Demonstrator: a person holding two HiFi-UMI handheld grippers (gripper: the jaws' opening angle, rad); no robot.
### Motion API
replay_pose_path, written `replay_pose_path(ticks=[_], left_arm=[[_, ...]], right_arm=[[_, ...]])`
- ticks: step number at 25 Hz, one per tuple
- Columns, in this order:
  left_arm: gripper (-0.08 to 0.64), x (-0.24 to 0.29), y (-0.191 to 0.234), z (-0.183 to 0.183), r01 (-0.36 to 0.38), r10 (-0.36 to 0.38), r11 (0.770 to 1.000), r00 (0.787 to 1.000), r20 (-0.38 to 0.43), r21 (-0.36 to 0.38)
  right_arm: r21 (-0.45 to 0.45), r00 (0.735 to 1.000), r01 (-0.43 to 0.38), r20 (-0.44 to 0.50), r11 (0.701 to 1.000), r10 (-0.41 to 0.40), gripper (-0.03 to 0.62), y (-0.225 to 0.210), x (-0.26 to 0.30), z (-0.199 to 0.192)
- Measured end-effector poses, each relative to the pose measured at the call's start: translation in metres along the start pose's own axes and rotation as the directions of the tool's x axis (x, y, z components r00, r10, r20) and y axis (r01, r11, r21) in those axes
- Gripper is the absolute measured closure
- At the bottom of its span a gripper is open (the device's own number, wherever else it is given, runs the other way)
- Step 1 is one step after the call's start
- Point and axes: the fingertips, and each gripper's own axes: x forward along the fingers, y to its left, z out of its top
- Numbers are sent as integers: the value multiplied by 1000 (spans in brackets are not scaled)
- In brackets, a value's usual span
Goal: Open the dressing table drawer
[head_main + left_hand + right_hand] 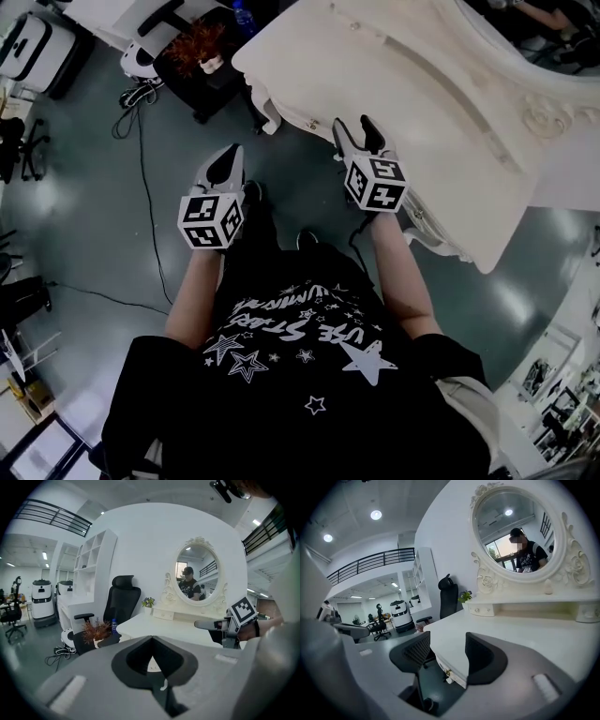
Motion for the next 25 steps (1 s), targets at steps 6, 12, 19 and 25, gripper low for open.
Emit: replay_pose_path(ticks=[6,12,19,25], left_arm=[[558,76,25,27,103,-102,994,995,-17,31],[558,170,42,55,284,-277,955,957,-87,85],[558,247,50,80,445,-425,888,891,-160,118],[558,292,60,88,512,-486,851,852,-193,118]], right_arm=[[28,994,106,-4,994,-106,331,-28,39,15],[73,970,244,-29,967,-242,333,-52,94,30],[109,933,359,-43,927,-357,335,-67,151,56],[124,897,441,-66,889,-436,344,-82,181,64]])
